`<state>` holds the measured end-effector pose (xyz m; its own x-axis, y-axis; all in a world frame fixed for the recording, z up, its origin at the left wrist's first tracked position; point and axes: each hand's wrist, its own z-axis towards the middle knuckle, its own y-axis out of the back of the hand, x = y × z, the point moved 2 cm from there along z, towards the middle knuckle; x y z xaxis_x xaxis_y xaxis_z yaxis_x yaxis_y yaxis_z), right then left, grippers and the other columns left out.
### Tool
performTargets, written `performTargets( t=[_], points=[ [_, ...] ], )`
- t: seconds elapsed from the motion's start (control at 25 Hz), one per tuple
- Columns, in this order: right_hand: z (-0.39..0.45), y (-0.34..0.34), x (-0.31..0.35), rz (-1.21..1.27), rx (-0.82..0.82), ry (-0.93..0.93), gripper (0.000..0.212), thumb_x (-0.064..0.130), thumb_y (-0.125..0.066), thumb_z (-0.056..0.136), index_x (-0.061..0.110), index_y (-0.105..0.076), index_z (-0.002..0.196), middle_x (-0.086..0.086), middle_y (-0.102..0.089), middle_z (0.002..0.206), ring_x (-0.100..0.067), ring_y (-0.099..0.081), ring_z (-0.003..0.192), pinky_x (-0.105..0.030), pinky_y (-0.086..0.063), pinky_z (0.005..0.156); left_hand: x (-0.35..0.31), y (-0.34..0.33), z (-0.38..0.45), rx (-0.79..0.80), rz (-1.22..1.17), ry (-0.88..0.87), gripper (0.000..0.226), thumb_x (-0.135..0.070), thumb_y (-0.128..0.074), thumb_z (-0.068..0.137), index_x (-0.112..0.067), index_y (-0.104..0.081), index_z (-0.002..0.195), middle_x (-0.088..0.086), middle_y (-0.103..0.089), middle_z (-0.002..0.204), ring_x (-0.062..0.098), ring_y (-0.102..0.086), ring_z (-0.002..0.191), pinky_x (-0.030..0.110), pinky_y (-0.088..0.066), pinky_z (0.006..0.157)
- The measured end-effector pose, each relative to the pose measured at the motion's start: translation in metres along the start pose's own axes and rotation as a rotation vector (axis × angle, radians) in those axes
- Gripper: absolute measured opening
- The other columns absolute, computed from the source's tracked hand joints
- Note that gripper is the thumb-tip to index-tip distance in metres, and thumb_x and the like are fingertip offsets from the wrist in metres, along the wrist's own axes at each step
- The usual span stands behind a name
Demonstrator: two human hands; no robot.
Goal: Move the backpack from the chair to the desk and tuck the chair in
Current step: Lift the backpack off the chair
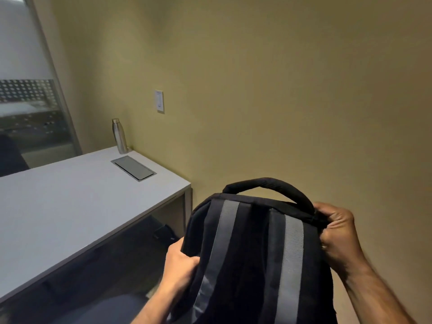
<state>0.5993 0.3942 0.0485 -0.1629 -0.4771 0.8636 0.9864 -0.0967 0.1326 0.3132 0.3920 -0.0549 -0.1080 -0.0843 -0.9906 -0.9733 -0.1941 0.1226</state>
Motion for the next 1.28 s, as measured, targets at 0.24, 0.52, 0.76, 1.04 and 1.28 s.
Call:
performTargets(
  t=[0.24,0.52,0.76,1.04,1.28],
  points=[
    [0.120,0.026,-0.050,0.059,0.082,0.027,0.062,-0.032,-0.075,0.061,0.022,-0.081,0.090,0.005,-0.080,0.084,-0.004,-0.072,0.078,-0.018,-0.057,0.069,-0.040,-0.053,0.059,-0.247,-0.153,-0.045,0.040,0.012,-0.070,0.070,-0.015,-0.049,0.049,-0.005,-0.049,0.047,0.007,-0.041,0.045,0.018,-0.035,0.042],
    [0.207,0.008,-0.143,-0.097,0.298,-0.337,0.030,0.037,-0.070,0.089,0.023,-0.062,0.114,-0.007,-0.070,0.115,-0.017,-0.068,0.096,-0.040,-0.059,0.087,-0.086,-0.054,0.139,-0.411,-0.146,-0.190,0.038,0.007,-0.075,0.077,-0.019,-0.054,0.061,-0.014,-0.058,0.043,-0.004,-0.050,0.039,0.014,-0.037,0.042],
    [0.291,-0.083,-0.191,-0.247,0.374,-0.366,0.026,-0.014,-0.065,0.084,0.012,-0.064,0.082,-0.002,-0.071,0.074,-0.018,-0.065,0.068,-0.020,-0.055,0.058,-0.107,0.009,0.250,-0.602,-0.051,-0.181,0.046,0.012,-0.067,0.082,-0.019,-0.050,0.052,-0.006,-0.043,0.038,0.006,-0.040,0.043,0.026,-0.040,0.041],
    [0.396,-0.223,-0.217,-0.206,0.279,-0.241,0.053,-0.006,-0.087,0.065,0.039,-0.064,0.079,0.019,-0.073,0.084,-0.002,-0.068,0.079,-0.028,-0.055,0.072,-0.147,0.113,0.410,-0.601,0.111,-0.195,0.016,0.006,-0.062,0.088,0.014,-0.053,0.078,0.016,-0.053,0.057,0.010,-0.037,0.054,0.045,-0.046,0.054],
    [0.466,-0.309,-0.248,-0.176,0.217,-0.271,0.040,-0.004,-0.084,0.072,0.032,-0.066,0.078,0.026,-0.064,0.069,0.007,-0.061,0.068,-0.026,-0.053,0.069,-0.152,0.183,0.540,-0.476,0.289,-0.209,0.020,-0.014,-0.079,0.066,-0.012,-0.060,0.070,-0.006,-0.068,0.060,0.016,-0.050,0.061,0.030,-0.044,0.059]
  ],
)
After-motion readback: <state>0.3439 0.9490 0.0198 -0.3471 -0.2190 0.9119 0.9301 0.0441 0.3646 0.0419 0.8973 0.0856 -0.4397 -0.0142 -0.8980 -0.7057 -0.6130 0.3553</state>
